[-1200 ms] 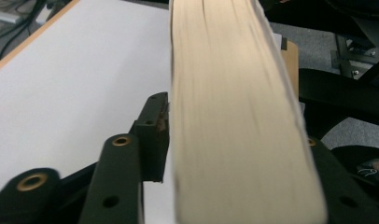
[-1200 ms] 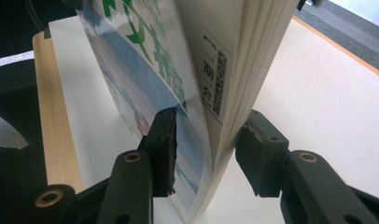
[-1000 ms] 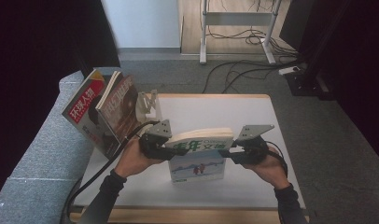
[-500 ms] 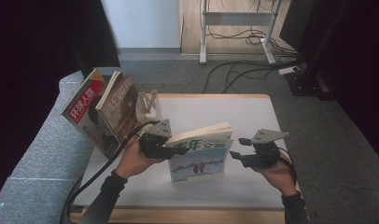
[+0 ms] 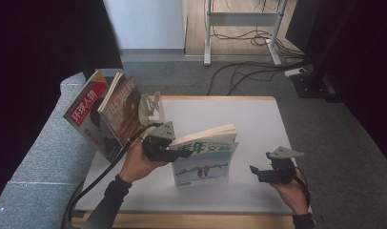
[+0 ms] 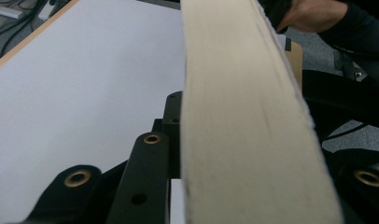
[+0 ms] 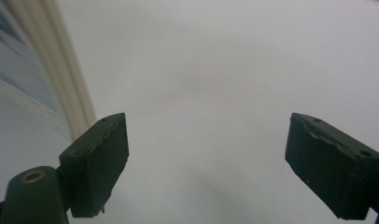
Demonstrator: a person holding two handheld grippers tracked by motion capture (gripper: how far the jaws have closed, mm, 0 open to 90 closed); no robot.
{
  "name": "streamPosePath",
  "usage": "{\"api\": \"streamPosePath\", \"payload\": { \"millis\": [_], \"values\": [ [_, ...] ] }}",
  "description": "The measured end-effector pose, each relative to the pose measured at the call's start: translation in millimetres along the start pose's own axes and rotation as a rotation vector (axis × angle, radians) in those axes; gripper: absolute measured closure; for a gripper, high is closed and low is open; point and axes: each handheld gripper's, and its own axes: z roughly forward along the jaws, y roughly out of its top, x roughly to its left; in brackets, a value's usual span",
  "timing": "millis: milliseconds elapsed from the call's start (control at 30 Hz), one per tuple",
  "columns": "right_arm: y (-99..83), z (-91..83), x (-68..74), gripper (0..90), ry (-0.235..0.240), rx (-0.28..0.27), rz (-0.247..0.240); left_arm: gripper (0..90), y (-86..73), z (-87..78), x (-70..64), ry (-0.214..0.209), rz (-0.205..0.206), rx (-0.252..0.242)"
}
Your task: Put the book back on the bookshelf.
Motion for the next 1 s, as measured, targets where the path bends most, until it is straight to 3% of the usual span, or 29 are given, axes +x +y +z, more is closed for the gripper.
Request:
{"api": "streamPosePath", "payload": {
  "millis": [200, 367, 700, 1000],
  "values": [
    [-28.4, 17.5, -5.6, 1.8, -0.061, 0.068, 0.061, 73.7, 0.2, 0.4, 3.0, -0.004, -0.016, -0.002],
    [-48.7, 28.5, -10.4, 0.0, -0.115, 0.108, 0.1, 73.8, 0.5, 1.3, 4.8, -0.002, -0.032, -0.007],
    [-49.6, 27.8, -10.7, 0.0, -0.129, 0.108, 0.093, 74.0, 1.3, 0.7, 7.1, 0.014, -0.062, -0.007],
    [-50.0, 27.9, -10.5, 0.0, -0.13, 0.104, 0.094, 74.2, 2.3, -14.6, 10.5, 0.059, -0.085, 0.007]
  ]
}}
